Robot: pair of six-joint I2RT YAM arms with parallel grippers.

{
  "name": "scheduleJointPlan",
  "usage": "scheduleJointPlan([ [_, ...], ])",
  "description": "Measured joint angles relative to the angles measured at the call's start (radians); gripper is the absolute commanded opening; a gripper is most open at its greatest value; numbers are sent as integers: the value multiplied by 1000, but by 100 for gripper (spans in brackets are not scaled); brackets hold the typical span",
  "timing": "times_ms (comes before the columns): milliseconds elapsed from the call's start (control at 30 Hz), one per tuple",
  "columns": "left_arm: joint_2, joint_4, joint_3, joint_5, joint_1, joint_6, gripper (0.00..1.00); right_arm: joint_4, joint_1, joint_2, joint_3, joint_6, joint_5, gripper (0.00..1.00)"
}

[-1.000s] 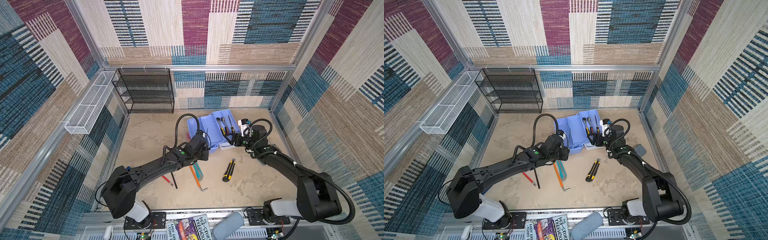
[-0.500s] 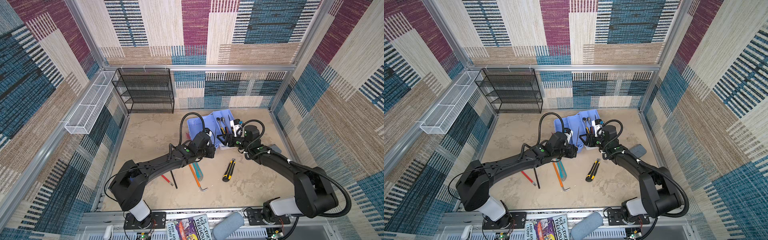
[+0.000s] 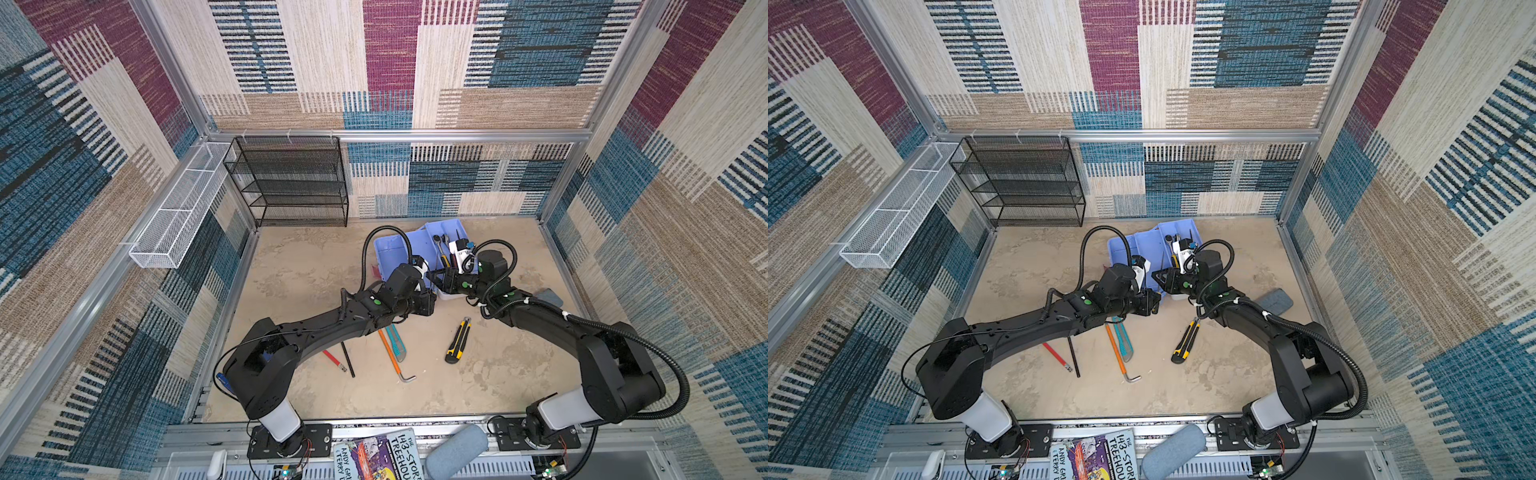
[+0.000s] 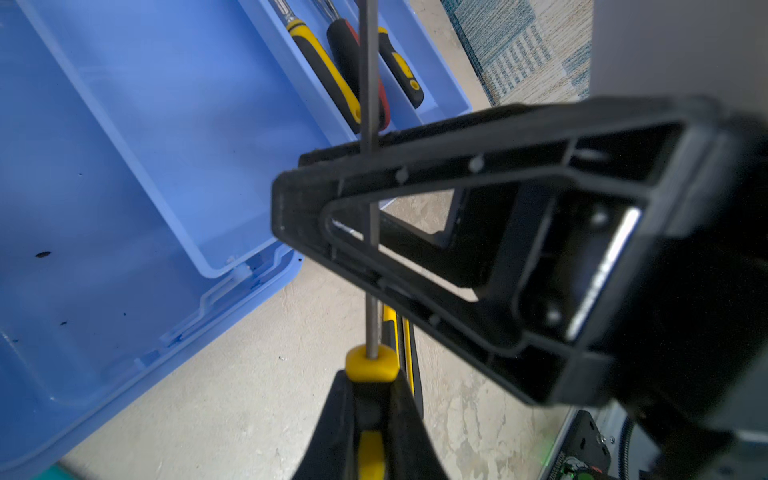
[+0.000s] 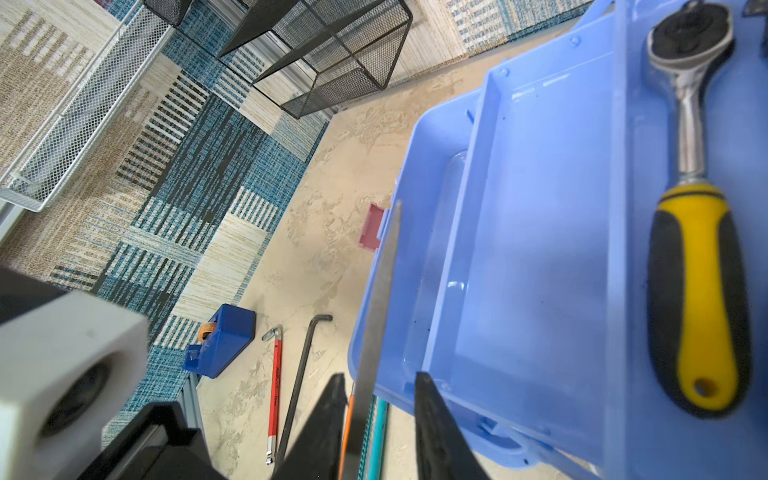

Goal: Pack the tool kit
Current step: 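Lift the file toward the right gripper while the right gripper reaches to meet it, then close the right gripper on the file while the left gripper opens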

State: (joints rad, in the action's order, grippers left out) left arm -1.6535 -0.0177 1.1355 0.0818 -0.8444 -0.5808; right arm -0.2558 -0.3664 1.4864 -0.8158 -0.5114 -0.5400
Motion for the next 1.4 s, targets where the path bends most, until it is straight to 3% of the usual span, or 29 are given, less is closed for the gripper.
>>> scheduleJointPlan([
  [300,-29,29,0,-5,0,0,0,-1,0,3,0,-49,-8,11],
  [600,-32,43,-1,-25,0,0,10,27,0,4,-22,-69,-6,1],
  [900,-10,53,-31,-32,13,-3,49,39,-1,18,-57,-74,-37,0],
  [1400,79,49,-107,-80,26,-11,76,142,30,21,-160,5,-19,0],
])
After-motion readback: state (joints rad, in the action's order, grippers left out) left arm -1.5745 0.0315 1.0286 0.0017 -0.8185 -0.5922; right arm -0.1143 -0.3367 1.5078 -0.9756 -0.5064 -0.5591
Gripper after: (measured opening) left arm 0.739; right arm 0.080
